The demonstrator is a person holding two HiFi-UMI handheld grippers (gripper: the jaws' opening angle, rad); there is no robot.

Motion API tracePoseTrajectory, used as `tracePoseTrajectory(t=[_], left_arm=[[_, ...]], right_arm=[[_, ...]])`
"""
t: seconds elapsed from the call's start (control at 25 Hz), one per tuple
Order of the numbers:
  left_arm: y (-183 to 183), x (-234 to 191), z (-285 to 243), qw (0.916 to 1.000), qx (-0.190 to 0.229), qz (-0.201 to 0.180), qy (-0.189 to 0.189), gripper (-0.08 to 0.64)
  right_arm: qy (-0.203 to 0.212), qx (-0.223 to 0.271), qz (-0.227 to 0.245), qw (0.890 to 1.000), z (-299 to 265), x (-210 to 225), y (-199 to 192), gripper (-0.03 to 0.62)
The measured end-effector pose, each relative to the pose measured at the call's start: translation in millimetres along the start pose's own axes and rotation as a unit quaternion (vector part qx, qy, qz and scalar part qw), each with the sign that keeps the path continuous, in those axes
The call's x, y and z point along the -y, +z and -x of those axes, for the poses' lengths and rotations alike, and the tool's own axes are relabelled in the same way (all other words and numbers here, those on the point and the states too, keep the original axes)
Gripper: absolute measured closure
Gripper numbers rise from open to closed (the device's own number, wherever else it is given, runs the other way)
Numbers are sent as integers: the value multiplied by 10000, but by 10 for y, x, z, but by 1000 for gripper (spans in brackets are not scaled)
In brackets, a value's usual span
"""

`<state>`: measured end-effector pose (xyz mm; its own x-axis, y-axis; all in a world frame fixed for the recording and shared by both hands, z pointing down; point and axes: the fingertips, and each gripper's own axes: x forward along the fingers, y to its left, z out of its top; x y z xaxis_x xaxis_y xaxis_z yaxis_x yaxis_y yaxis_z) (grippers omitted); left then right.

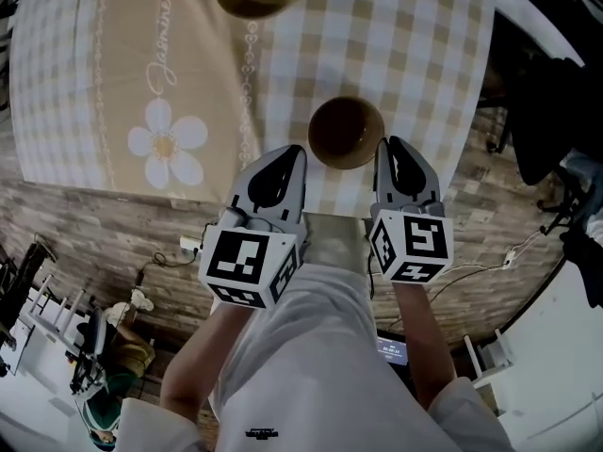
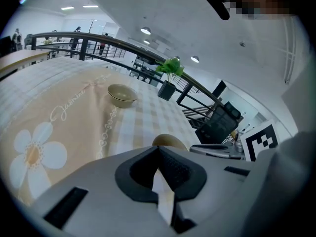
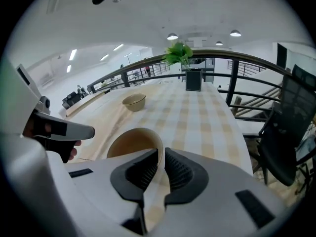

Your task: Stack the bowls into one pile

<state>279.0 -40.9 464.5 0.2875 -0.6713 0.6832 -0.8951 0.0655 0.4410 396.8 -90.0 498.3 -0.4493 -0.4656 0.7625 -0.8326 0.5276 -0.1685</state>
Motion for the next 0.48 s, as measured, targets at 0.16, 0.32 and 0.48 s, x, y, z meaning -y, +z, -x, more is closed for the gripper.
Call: tracePoseTrajectory(t=[0.16, 0.32, 0.48], left_arm=[[-33, -31, -68, 10000, -79, -20, -13, 540], [-84, -37, -118, 9998, -173, -31, -68, 540], [-100, -50, -131, 9997, -222, -51, -86, 540]], right_arm=[[60, -156, -81, 9998, -89, -17, -80, 552], [-39, -262, -192, 9995, -140, 25, -104, 552], [-115, -309, -194, 9993, -181, 33, -94, 552]])
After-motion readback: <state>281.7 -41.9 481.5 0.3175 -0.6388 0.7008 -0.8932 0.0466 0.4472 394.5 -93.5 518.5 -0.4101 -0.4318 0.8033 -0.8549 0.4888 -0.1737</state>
